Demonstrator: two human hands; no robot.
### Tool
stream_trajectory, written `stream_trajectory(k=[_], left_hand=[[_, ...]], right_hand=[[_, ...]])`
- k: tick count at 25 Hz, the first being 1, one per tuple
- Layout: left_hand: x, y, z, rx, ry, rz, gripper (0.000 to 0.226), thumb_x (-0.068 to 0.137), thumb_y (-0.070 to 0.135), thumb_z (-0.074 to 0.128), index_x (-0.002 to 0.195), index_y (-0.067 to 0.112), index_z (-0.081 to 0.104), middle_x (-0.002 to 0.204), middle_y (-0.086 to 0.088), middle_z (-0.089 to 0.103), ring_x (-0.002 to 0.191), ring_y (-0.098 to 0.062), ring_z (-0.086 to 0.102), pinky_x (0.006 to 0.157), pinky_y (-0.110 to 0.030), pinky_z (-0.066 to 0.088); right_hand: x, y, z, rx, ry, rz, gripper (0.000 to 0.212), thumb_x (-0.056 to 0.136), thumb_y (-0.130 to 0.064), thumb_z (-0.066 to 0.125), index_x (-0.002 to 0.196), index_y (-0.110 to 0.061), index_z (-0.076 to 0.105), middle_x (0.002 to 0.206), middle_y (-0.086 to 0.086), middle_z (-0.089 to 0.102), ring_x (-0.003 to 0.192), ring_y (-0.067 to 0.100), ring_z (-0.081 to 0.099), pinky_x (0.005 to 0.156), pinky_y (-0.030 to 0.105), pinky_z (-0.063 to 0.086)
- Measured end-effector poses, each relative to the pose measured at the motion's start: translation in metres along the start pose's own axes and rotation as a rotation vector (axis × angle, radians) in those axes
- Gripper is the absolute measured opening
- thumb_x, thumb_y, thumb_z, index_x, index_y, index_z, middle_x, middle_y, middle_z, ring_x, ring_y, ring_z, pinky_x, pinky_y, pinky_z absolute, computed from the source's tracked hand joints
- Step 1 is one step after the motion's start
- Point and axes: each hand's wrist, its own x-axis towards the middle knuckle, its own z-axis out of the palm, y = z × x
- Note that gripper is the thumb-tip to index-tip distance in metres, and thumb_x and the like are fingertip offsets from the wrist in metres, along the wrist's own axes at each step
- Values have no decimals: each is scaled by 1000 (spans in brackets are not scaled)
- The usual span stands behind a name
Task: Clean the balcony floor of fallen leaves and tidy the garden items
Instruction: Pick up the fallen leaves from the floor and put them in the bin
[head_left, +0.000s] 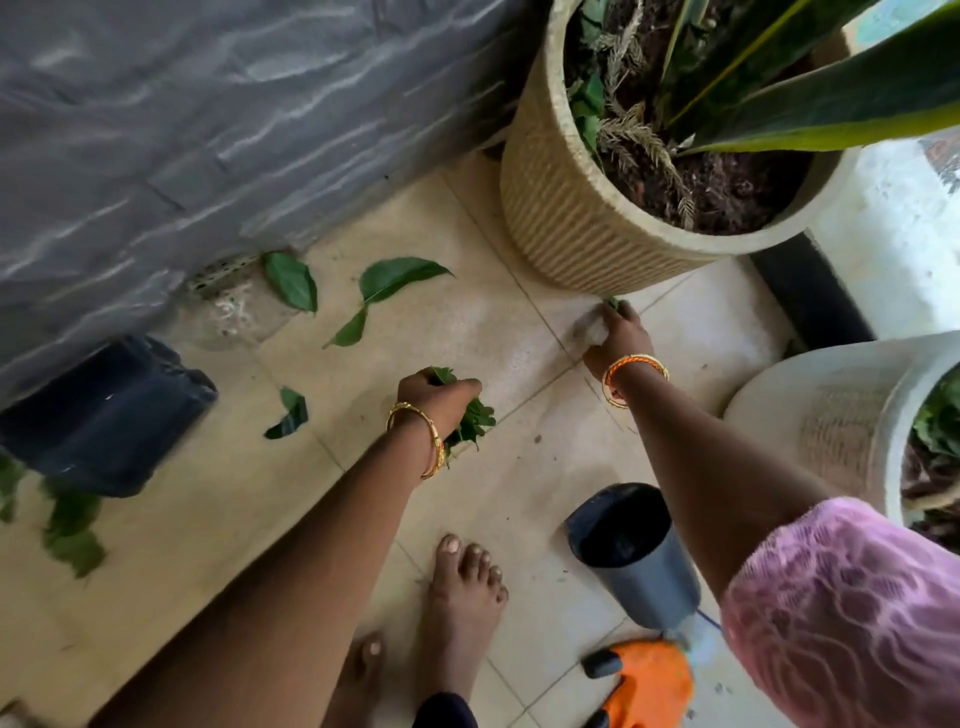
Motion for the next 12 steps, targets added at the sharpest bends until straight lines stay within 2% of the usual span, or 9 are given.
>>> stream_trajectory(k=[2, 4, 6, 9, 11, 12], left_hand=[[-2, -1, -6, 14, -28, -12, 20, 84, 14, 68, 72, 13, 51, 73, -1, 53, 66, -13, 51, 56, -25, 42], [-7, -1, -15, 8, -31, -16, 20, 85, 11, 65, 72, 13, 50, 72, -1, 52, 66, -13, 50, 50, -22, 38], [-13, -4, -25, -29, -22, -27, 17, 84, 8, 65, 73, 12, 52, 75, -2, 55, 65, -13, 51, 49, -23, 39], [-28, -7, -39, -93, -51, -53, 12, 81, 3, 68, 79, 10, 59, 84, -8, 63, 72, -21, 61, 58, -31, 54], [-39, -7, -50, -135, -34, -55, 14, 80, 1, 66, 75, 12, 59, 83, -10, 62, 74, -26, 61, 63, -37, 58], [-44, -9, -55, -137, -10, -43, 14, 82, 2, 64, 74, 12, 59, 82, -9, 60, 72, -26, 59, 63, -35, 57]], right_hand=[[-7, 1, 0, -38, 35, -18, 59, 82, -6, 58, 139, -5, 41, 152, 3, 28, 132, 29, 39, 109, 31, 33], [-21, 1, 1, -32, 88, 2, 56, 81, 3, 53, 135, -5, 47, 147, 5, 39, 131, 27, 42, 109, 30, 32], [-48, -9, 7, 86, 155, 52, 49, 85, 7, 46, 130, -8, 55, 136, 11, 52, 126, 26, 49, 108, 28, 34], [-97, -33, 20, 373, 146, 82, 40, 84, 12, 44, 105, -11, 67, 106, 13, 69, 101, 25, 64, 94, 29, 49], [-129, -60, 28, 743, 17, 153, 31, 85, 14, 44, 96, -12, 56, 91, 15, 69, 83, 25, 68, 69, 27, 58], [-144, -75, 31, 887, -74, 204, 27, 87, 15, 45, 95, -10, 52, 86, 17, 68, 77, 25, 68, 63, 25, 58]])
